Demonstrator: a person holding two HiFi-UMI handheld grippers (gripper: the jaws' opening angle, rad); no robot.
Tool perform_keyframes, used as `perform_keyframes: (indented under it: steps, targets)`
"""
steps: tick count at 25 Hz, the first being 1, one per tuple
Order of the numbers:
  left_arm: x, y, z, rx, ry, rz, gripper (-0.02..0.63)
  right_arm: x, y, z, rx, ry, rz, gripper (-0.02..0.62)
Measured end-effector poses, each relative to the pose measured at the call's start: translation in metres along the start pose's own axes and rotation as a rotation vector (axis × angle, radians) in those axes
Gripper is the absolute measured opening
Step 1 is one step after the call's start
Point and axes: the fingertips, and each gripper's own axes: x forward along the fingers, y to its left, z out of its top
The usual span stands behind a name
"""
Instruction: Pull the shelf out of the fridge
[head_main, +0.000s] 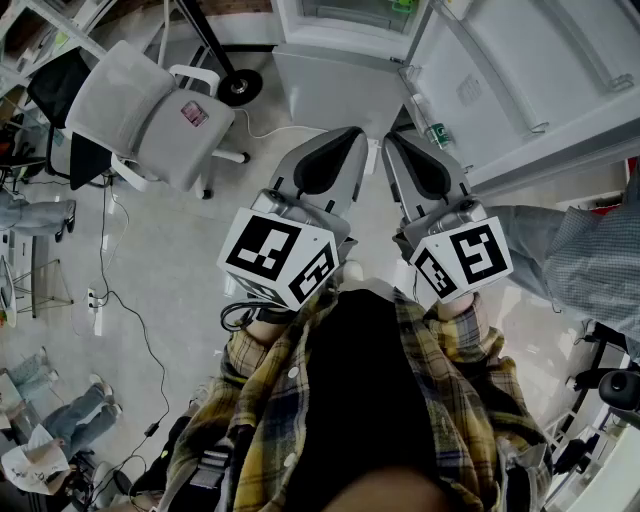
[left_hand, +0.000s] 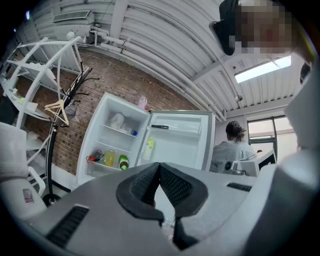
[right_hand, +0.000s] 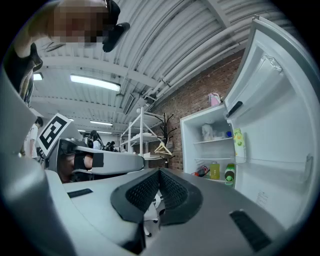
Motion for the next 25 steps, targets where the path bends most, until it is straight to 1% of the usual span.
perform_keyframes:
  steps: [11, 21, 25]
  targets:
    - [-0.003, 0.001, -0.007, -0.012, 0.002, 0.02, 0.003, -0.008, -0.004, -0.003, 0.021, -0.012, -0.003, 0.018]
    - [0.005, -0.015, -0.013, -0.013, -0.013, 0.054, 0.004, -0.029, -0.018, -0.005, 0.025, -0.021, 0.023, 0.018]
    - [0.005, -0.022, -0.017, -0.018, -0.018, 0.079, 0.004, -0.037, -0.021, -0.01, 0.029, -0.016, 0.044, 0.018]
